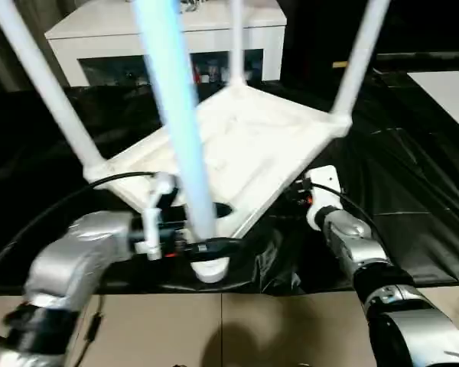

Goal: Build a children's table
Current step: Rotate table base

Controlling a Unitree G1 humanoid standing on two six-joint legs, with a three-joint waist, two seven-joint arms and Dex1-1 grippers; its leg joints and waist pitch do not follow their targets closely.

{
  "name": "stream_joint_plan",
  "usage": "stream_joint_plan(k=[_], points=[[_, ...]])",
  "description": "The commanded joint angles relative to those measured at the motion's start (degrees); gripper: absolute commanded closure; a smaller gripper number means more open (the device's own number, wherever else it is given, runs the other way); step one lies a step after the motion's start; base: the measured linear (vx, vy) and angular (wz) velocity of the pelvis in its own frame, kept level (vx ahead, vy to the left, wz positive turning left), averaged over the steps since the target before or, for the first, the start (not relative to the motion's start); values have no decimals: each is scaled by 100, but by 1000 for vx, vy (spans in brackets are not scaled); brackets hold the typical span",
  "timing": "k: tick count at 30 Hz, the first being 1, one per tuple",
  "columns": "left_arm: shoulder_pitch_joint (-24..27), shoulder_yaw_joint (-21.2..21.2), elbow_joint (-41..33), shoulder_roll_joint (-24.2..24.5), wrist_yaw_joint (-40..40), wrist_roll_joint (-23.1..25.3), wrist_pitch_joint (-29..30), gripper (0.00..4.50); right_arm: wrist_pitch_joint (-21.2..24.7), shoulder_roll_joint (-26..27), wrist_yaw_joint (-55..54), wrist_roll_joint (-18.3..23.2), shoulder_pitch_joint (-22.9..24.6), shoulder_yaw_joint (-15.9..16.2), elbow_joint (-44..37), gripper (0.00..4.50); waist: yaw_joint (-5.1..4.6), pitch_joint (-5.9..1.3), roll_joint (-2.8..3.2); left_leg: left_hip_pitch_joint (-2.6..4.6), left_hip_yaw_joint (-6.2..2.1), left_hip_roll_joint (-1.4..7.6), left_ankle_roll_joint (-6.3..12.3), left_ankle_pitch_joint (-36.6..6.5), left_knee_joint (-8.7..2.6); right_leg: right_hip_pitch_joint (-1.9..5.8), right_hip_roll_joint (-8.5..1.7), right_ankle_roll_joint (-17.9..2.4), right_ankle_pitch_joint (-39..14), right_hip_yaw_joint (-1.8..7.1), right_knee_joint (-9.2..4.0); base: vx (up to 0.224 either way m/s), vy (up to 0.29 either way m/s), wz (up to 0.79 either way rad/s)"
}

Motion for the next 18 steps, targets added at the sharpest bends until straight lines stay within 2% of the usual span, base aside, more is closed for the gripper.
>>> stream_joint_plan(k=[1, 2, 3, 8, 12, 13, 14, 16, 18], points=[[-148, -183, -22, -52, 27, 96, -72, 8, -180, 307, 314, -38, -218, 231, -14, 172, 35, -399, -19, 123, -101, 191, 194, -1652, -449, 273, -60, -1532, -785, 57, -280, 0, 0, 0], [-252, -240, 91, -144, 28, 179, -138, 8, -201, 384, 399, -44, -227, 282, -16, 172, 23, -398, 46, 122, -109, 187, 193, -1650, -448, 279, -64, -1539, -753, 52, -265, 0, 0, 0], [-358, -284, 194, -235, 23, 227, -173, 8, -218, 466, 487, -56, -225, 346, -39, 172, -5, -396, 35, 143, -95, 183, 225, -1696, -442, 270, -46, -1567, -743, 45, -296, 0, 0, 0], [-720, -474, 441, -472, 102, 301, -226, 8, -265, 758, 803, -52, -219, 479, -68, 172, -42, -396, 36, 132, -104, 191, 234, -1781, -448, 295, -48, -1650, -738, 35, -284, 0, 0, 0], [-1138, -609, 1051, -741, 276, 574, -604, 8, -300, 881, 957, -98, -158, 583, -115, 172, -30, -393, 63, 183, -96, 194, 196, -1948, -442, 262, -35, -1671, -789, 39, -309, 0, 0, 0], [-1194, -612, 1148, -783, 324, 633, -672, 8, -306, 880, 950, -105, -163, 574, -101, 172, -38, -389, 88, 151, -115, 195, 169, -1959, -458, 292, -49, -1662, -780, 37, -291, 0, 0, 0], [-1274, -615, 1289, -843, 392, 717, -765, 8, -315, 877, 938, -115, -171, 558, -78, 172, -52, -382, 70, 145, -116, 187, 175, -2003, -466, 288, -38, -1629, -844, 30, -320, 0, 0, 0], [-1543, -591, 1820, -1043, 669, 1042, -1112, 8, -331, 799, 872, -140, -210, 449, 18, 172, -52, -399, 94, 172, -121, 187, 140, -2051, -456, 283, -46, -1638, -766, 33, -318, 0, 0, 0], [-1659, -581, 2087, -1107, 950, 1248, -1375, 8, -333, 724, 758, -166, -224, 412, 44, 172, -51, -400, 72, 157, -124, 189, 175, -2055, -453, 298, -57, -1642, -744, 34, -326, 0, 0, 0]])
